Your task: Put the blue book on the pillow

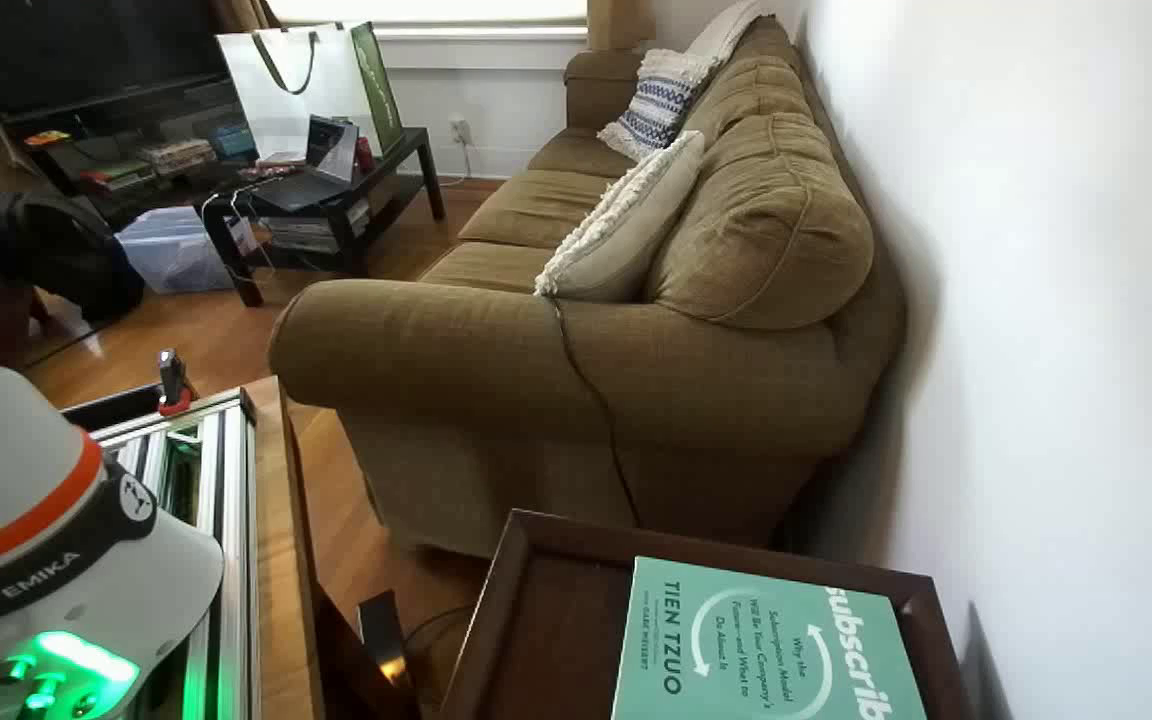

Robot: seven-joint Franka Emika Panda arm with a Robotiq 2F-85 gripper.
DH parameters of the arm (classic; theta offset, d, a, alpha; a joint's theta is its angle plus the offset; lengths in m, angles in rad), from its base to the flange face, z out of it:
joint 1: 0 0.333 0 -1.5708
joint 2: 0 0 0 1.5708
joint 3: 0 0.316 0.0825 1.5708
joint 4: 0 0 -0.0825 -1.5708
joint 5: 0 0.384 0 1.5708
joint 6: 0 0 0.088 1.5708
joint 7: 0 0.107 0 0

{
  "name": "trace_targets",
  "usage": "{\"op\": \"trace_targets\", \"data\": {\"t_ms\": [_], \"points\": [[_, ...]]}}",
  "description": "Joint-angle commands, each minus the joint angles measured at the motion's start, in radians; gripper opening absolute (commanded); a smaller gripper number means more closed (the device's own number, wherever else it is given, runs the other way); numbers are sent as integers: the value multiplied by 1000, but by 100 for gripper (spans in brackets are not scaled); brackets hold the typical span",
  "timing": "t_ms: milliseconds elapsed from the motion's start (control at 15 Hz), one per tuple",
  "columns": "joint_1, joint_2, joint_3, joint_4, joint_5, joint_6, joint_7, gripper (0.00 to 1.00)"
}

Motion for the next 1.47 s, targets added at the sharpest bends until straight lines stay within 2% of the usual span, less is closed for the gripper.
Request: {"op": "trace_targets", "data": {"t_ms": [0, 1200, 1333, 1400], "points": [[-12, -1, 7, 2, 8, -4, -8, 100], [-12, -1, 7, 2, 8, -4, -8, 100], [-50, 51, -7, -6, 10, 38, 11, 100], [-79, 66, -10, -29, -3, 97, 10, 100]]}}
